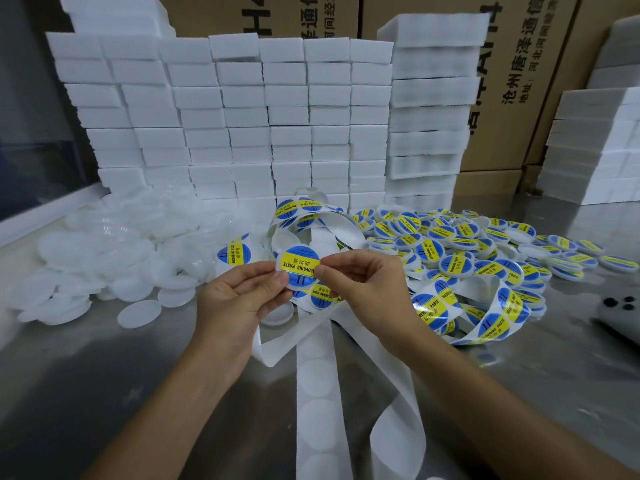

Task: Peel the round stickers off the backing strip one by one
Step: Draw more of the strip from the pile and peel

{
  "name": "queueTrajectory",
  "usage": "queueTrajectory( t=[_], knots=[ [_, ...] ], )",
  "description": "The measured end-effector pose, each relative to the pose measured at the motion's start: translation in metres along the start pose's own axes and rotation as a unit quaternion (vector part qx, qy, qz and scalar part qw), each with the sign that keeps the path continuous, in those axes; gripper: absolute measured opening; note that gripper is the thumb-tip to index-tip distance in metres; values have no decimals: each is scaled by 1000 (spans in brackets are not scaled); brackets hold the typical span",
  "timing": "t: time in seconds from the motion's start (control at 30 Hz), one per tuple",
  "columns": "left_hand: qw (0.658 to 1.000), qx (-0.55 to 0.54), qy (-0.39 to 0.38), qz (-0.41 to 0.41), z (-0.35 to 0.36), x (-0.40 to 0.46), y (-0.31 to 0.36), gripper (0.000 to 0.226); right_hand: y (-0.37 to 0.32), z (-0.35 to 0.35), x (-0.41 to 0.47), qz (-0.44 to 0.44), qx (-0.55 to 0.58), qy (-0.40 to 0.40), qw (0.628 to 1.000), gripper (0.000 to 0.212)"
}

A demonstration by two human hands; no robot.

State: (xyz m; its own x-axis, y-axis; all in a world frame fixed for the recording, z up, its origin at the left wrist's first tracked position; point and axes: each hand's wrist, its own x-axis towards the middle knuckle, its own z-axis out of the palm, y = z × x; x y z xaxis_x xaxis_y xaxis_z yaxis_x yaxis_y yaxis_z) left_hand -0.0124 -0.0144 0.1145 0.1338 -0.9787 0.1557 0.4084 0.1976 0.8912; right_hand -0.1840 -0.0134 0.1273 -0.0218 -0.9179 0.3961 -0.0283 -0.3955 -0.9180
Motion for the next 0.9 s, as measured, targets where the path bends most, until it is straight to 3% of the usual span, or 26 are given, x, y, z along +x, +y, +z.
queueTrajectory(
  t=[0.1, 0.6, 0.8, 0.9],
  knots=[
    [1000, 2, -4, 7, 0, 1, 0, 26, 0, 0, 0, 2, -8, 2, 1000, 15],
    [996, 61, -21, 57, 1, -3, 3, 37, 4, -2, 3, -6, -38, 6, 999, 14],
    [995, 69, -31, 65, 4, -6, 3, 35, 10, -3, 4, -58, -109, 26, 992, 10],
    [997, 39, -35, 56, 4, -6, 7, 30, 12, -7, 5, -71, -151, 53, 985, 18]
  ],
)
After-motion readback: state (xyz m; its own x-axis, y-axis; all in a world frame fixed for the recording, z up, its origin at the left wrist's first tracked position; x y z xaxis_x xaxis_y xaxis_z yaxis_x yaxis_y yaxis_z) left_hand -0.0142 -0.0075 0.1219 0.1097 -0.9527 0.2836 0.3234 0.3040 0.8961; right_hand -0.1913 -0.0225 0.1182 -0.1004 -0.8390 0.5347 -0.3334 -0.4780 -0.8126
